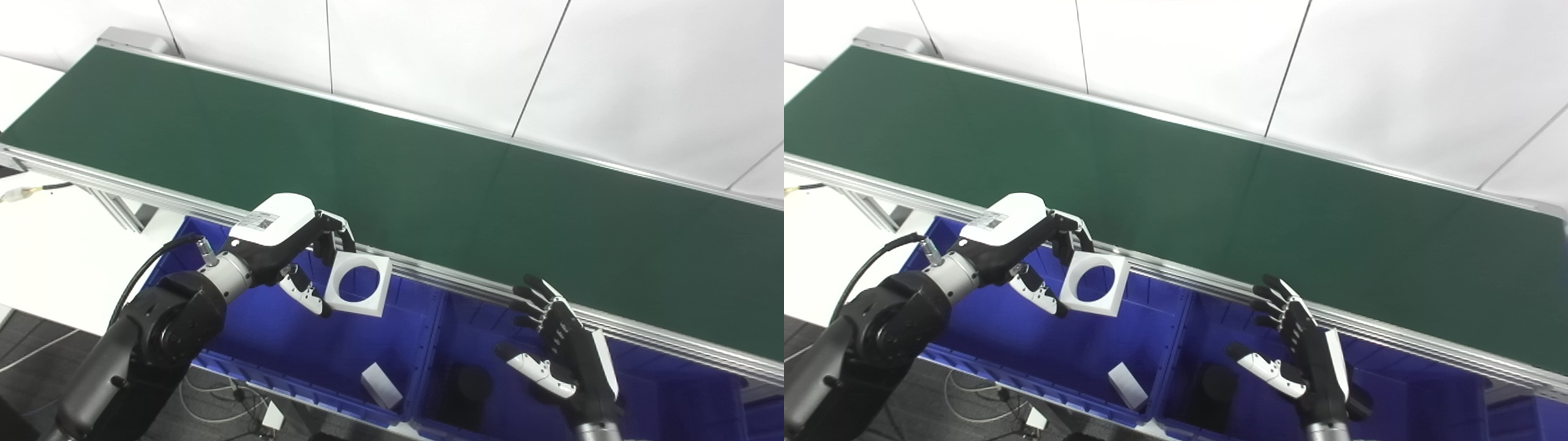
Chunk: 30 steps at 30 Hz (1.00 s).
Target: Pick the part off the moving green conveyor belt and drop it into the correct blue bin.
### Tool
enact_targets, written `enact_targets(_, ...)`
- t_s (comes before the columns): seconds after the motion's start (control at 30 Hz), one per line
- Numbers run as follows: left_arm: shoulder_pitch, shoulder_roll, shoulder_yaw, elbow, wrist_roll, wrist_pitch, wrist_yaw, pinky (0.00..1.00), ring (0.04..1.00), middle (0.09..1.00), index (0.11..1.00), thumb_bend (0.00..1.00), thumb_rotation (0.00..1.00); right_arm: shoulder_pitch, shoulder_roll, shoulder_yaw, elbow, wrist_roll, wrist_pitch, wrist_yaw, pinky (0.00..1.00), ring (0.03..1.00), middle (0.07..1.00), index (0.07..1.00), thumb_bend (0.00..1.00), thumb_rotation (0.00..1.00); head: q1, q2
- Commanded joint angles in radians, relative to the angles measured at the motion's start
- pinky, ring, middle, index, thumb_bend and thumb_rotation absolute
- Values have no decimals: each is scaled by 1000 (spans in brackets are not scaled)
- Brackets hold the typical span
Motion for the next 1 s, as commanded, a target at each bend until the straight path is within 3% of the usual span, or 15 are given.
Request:
enact_targets(0.0, 0, 11, 0, 7, -23, -25, 9, 520, 459, 454, 504, 524, 0, -4, 6, -5, -34, 3, -7, -10, 686, 750, 801, 848, 745, 329, 0, 1)
enact_targets(0.17, 5, 18, -25, 53, 6, -38, 18, 512, 451, 448, 505, 524, 0, -5, 11, -7, -34, 15, 0, -6, 690, 753, 801, 851, 761, 335, -1, 0)
enact_targets(0.37, 19, 3, -36, 137, 12, -68, 80, 546, 470, 451, 504, 525, 0, -6, 13, -4, -35, 8, -2, -6, 691, 753, 802, 853, 752, 335, -18, 2)
enact_targets(0.6, 14, 6, -50, 140, 35, -69, 86, 521, 465, 455, 502, 525, 0, -5, 18, -1, -41, 8, 5, -6, 699, 759, 806, 859, 770, 360, -22, 3)
enact_targets(0.97, -26, 20, -95, 164, 108, -125, 83, 510, 466, 461, 497, 526, 0, -7, 23, 2, -46, -14, 3, -10, 684, 749, 803, 859, 767, 379, -30, 18)
